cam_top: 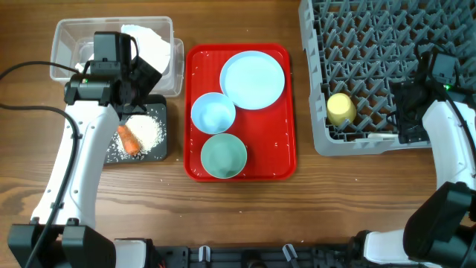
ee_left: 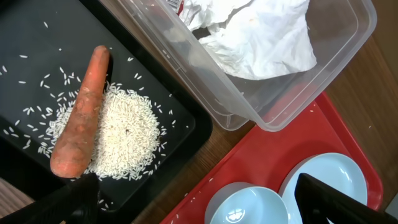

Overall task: Sort waste into correct bins and load items into the dishwasher rack
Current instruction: 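Carry the spoon right and insert it into the dishwasher rack, then grasp the edge of the light-blue plate with the right gripper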

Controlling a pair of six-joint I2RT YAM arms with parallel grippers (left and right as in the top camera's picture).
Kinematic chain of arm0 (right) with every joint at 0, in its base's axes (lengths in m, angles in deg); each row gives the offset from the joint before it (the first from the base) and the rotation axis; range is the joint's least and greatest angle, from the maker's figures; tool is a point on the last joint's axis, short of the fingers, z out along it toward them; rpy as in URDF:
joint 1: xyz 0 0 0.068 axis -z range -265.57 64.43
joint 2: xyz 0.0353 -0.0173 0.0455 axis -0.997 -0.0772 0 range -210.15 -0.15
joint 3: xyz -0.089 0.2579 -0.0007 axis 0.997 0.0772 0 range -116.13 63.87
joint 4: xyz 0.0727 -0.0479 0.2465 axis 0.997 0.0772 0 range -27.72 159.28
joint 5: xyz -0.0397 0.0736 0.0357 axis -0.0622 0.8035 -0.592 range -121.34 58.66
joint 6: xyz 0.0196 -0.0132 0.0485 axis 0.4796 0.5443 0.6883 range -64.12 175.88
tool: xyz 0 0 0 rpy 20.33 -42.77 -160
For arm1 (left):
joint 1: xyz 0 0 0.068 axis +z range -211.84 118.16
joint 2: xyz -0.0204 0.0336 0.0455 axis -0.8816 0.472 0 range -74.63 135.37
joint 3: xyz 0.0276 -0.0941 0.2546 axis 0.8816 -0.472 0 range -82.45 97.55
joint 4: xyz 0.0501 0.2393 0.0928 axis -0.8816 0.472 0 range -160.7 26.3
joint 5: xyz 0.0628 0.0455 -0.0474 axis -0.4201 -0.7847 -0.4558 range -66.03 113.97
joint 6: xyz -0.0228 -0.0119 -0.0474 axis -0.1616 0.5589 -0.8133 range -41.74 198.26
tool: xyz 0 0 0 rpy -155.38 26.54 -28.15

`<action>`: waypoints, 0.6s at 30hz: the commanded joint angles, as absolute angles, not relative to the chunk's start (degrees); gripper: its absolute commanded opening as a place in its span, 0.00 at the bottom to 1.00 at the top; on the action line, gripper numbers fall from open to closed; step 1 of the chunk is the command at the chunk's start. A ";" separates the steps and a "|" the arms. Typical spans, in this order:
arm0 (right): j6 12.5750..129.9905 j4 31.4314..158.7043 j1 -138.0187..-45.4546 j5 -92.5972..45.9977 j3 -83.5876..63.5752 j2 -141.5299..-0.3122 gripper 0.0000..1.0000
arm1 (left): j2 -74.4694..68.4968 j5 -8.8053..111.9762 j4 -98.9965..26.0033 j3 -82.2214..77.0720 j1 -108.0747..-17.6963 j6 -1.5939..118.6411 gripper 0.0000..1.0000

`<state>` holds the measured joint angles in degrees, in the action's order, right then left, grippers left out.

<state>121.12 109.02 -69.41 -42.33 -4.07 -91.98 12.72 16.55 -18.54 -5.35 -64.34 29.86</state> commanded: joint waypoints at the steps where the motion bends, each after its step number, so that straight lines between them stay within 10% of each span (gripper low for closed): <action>1: 116.66 109.40 -69.63 -43.35 -3.94 -91.61 1.00 | 13.29 16.42 -18.52 -5.63 -64.23 28.94 1.00; 12: 76.42 89.53 -71.60 -1.06 -3.96 -81.40 0.98 | 13.29 16.42 -18.54 -5.63 -64.23 28.94 1.00; 18: 79.76 84.22 -90.20 -12.23 -3.94 -83.89 0.91 | 13.29 16.42 -18.52 -5.63 -64.23 28.92 1.00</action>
<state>79.52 86.16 -81.32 -6.76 -3.77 -81.84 12.72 16.55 -18.56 -5.35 -64.34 29.86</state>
